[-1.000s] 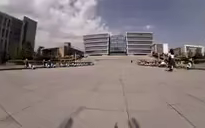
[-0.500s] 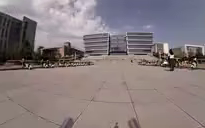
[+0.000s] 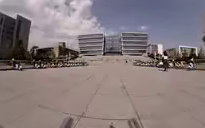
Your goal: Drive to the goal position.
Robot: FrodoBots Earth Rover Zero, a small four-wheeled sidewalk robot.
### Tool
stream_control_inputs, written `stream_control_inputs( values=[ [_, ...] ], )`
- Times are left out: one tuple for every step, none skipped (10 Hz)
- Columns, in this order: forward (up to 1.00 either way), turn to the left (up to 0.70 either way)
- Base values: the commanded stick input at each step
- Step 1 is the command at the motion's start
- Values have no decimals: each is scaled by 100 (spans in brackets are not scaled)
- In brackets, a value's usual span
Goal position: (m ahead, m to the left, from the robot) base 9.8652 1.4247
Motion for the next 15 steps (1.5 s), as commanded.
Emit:
stream_control_inputs(
  values=[
    [97,-1],
    [97,-1],
    [97,-1],
    [97,-1],
    [97,3],
    [97,6],
    [97,1],
    [97,0],
    [97,0],
    [97,1],
    [97,1],
    [97,1],
    [97,2],
    [97,6],
    [97,18]
  ],
)
